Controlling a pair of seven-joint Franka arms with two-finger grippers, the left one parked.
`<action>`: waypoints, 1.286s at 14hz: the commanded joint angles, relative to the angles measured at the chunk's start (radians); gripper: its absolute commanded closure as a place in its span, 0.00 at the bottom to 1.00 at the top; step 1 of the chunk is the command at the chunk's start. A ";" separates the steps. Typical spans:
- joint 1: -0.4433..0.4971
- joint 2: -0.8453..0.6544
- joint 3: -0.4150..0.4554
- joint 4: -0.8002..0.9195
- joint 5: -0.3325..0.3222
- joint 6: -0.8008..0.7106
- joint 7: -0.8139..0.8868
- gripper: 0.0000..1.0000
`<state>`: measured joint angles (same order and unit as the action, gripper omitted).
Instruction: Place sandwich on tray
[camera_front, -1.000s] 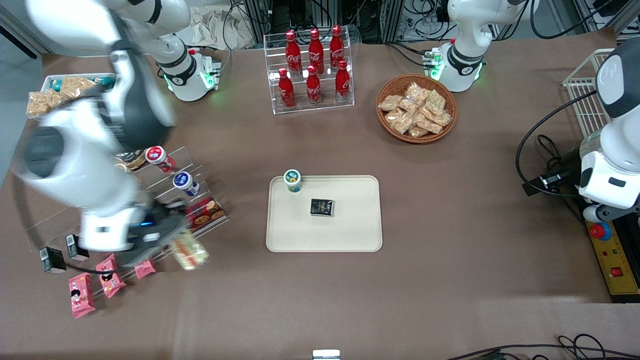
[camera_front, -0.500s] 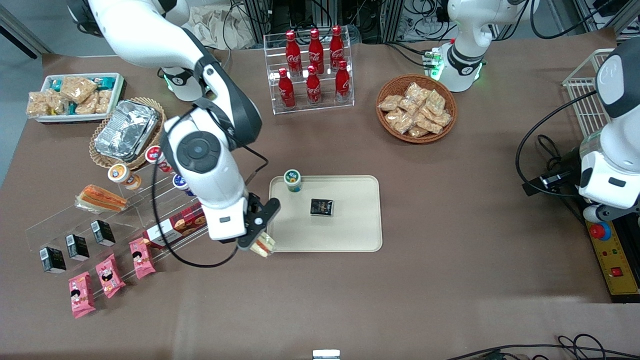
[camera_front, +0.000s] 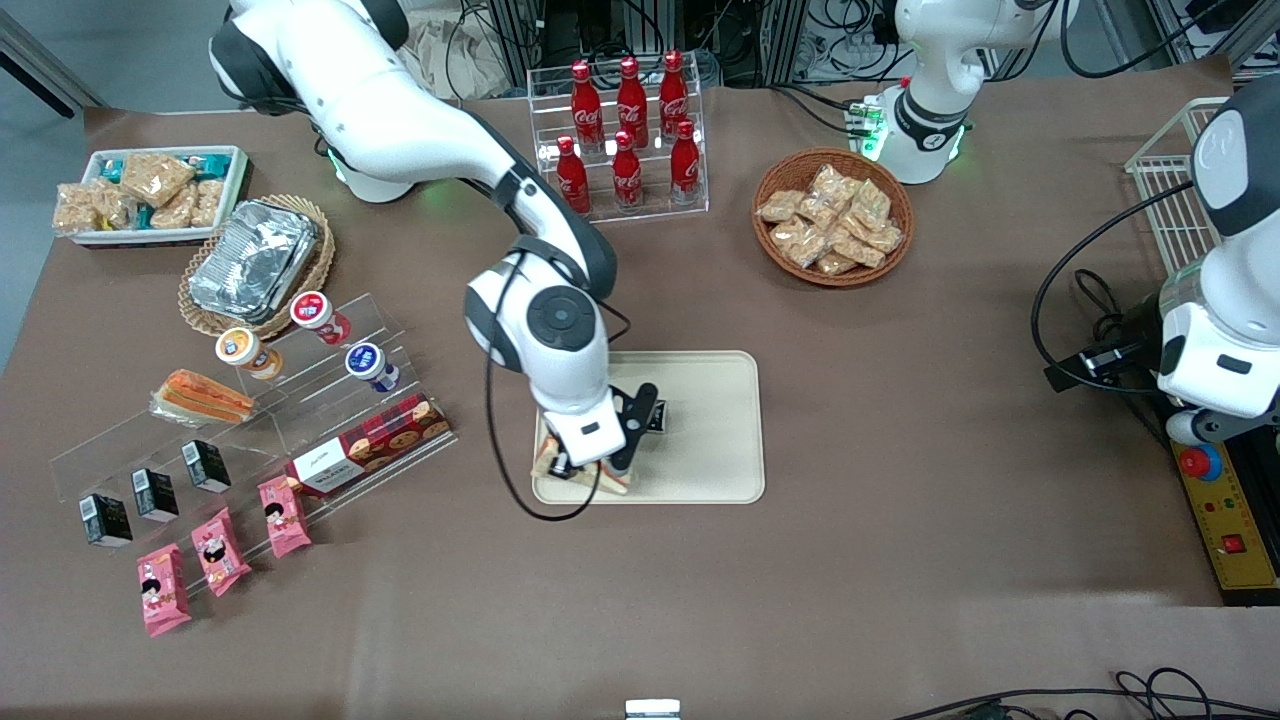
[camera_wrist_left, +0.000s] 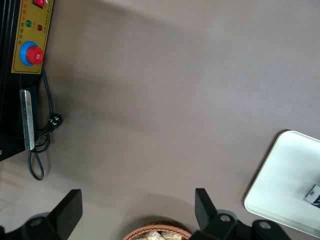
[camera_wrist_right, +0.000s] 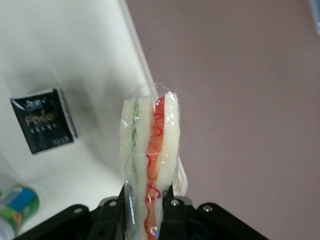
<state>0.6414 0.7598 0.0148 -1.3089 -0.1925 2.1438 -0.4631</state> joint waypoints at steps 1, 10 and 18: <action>0.041 0.047 -0.007 0.019 -0.024 0.048 -0.009 0.74; 0.049 0.081 -0.007 0.020 -0.015 0.077 -0.006 0.11; -0.136 -0.180 -0.009 0.020 0.205 -0.129 -0.002 0.04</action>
<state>0.5671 0.6608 -0.0057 -1.2615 -0.0189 2.0739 -0.4606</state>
